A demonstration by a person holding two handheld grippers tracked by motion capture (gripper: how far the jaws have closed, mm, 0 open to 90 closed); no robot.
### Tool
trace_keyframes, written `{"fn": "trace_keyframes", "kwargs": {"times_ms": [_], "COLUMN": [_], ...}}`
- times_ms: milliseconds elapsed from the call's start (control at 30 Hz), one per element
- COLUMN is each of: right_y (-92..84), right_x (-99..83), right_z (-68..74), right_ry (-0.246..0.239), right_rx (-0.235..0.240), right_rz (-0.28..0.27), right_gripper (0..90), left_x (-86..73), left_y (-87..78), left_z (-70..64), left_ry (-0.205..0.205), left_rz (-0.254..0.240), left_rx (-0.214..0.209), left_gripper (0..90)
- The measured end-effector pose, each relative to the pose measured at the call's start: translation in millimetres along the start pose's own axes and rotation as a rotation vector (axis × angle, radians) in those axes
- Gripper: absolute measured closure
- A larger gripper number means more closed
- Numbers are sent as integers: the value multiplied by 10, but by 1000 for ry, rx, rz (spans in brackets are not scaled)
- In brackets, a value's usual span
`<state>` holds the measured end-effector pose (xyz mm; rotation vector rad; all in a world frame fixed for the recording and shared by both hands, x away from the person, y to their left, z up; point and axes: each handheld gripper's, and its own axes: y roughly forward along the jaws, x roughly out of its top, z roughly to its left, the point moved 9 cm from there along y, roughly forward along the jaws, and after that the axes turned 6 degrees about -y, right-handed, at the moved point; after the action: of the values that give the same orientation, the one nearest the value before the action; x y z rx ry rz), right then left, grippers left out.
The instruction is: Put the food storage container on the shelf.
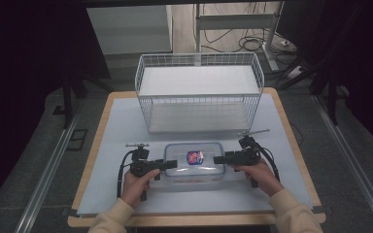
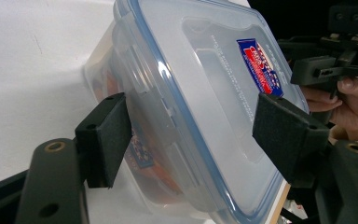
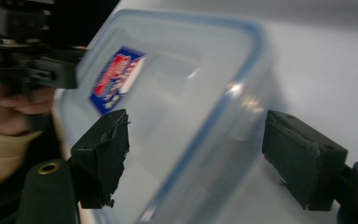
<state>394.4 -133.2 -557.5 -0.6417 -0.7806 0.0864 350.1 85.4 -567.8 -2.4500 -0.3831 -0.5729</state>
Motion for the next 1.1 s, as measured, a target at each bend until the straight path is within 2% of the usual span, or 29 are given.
{"fn": "trace_keyframes", "kwargs": {"times_ms": [67,167,200,233,367,500,567,767,900,1033,1067,1100], "right_y": [38,11,-18,-18,-87,-95,-113,-152,-191,-228,-243,-243], "right_x": [-2,3,4,4,-15,-20,-19,-35,-50,-74,-86,-86], "right_z": [-6,-9,-22,-22,-37,-35,-32,30,66,117,144,144], "right_ry": [22,41,59,59,99,104,109,74,57,19,-3,-3], "right_rx": [-3,3,17,17,63,68,70,49,56,46,37,37], "right_rz": [6,14,12,12,11,9,3,-14,-32,-45,-52,-52], "right_gripper": [191,240,285,285,377,391,420,439,467,481,487,487], "left_x": [-2,-3,-4,-4,-9,-15,-26,-63,-93,-129,-147,-147], "left_y": [1,0,1,1,-3,-6,-22,-70,-111,-146,-161,-161], "left_z": [-1,-2,-2,-2,-4,-10,-34,-70,-97,-132,-149,-149], "left_ry": [-1,-1,-1,0,5,12,32,76,92,113,130,130], "left_rz": [-2,-2,-3,-4,-9,-11,-18,-45,-61,-76,-86,-86], "left_rx": [1,0,0,0,2,3,13,20,16,24,33,33], "left_gripper": [286,286,286,286,286,286,292,314,357,378,382,386]}}
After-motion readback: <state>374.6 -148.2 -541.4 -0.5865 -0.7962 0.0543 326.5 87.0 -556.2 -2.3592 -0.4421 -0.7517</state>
